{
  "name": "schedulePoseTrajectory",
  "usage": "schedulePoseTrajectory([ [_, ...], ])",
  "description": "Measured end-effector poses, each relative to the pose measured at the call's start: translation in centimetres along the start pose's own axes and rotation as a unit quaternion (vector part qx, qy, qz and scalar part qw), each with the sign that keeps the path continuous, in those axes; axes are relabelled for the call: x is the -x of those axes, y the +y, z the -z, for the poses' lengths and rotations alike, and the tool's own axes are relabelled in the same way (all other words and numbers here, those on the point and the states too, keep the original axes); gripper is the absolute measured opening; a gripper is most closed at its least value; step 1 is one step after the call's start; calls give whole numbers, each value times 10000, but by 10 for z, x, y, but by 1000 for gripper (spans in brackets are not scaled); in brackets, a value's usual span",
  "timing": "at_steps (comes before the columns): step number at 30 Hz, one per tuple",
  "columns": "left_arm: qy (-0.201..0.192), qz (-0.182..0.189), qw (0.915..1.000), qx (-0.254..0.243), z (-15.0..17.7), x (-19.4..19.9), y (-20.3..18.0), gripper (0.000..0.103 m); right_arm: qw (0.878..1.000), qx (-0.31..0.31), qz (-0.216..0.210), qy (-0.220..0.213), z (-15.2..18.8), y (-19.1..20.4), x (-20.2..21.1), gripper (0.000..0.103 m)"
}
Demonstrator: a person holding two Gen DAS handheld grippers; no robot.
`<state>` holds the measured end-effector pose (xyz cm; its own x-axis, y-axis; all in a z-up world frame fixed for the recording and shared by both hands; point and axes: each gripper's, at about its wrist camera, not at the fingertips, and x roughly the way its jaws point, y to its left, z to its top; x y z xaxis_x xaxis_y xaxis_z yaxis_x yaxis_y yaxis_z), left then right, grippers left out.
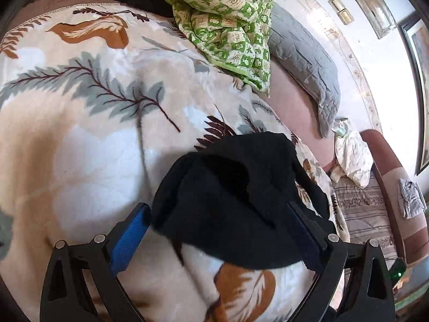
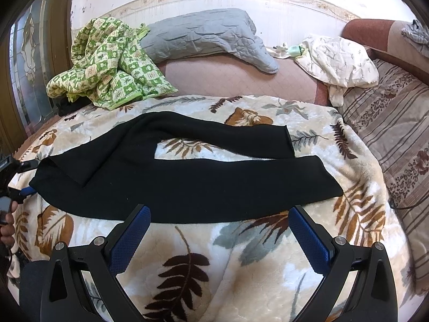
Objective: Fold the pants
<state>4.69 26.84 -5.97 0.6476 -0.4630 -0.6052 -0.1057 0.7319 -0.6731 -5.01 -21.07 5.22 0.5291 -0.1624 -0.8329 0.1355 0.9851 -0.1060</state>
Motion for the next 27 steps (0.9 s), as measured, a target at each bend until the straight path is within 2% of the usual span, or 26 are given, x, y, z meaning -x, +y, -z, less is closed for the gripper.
schedulePoseTrajectory([
  [2,-117,-73,9999,-23,9,4,-3,90,10000,12,14,8,0,0,0,103],
  [3,-208,-153,9997,-54,9,9,-3,80,10000,16,24,11,0,0,0,103],
  [4,-269,-254,9992,-125,12,13,-6,75,10000,22,32,17,0,1,-1,103],
  [7,-348,-458,9976,-381,28,24,-25,72,9999,85,59,49,0,3,-2,103],
  [10,-329,-639,9960,-528,39,28,-42,74,9999,116,78,22,0,4,-1,103],
  [12,-201,-1065,9916,-712,47,17,-61,78,9999,100,79,24,0,4,-1,103],
  [15,40,-1955,9751,-1045,54,-10,-88,78,9999,73,75,16,1,3,0,103],
  [17,7,-2730,9531,-1305,59,-15,-105,78,9999,61,80,-7,1,2,0,103],
  [18,-43,-3181,9369,-1448,66,-12,-116,78,9999,62,83,-9,0,2,0,103],
  [20,-308,-3700,9115,-1769,84,0,-146,78,9999,79,86,11,0,2,0,103],
  [21,-386,-3846,9012,-1958,92,0,-164,78,9999,91,94,20,0,3,0,103],
  [22,-432,-3860,8982,-2059,96,-1,-174,80,9999,102,99,23,0,3,0,103],
  [23,-413,-3821,8987,-2114,104,0,-183,81,9999,95,106,18,0,4,1,103],
  [26,-123,-3579,9106,-2063,123,-6,-208,81,9999,66,100,-21,0,2,2,103],
  [27,-97,-3523,9120,-2099,129,-10,-216,81,9999,46,96,-30,0,2,3,102],
])
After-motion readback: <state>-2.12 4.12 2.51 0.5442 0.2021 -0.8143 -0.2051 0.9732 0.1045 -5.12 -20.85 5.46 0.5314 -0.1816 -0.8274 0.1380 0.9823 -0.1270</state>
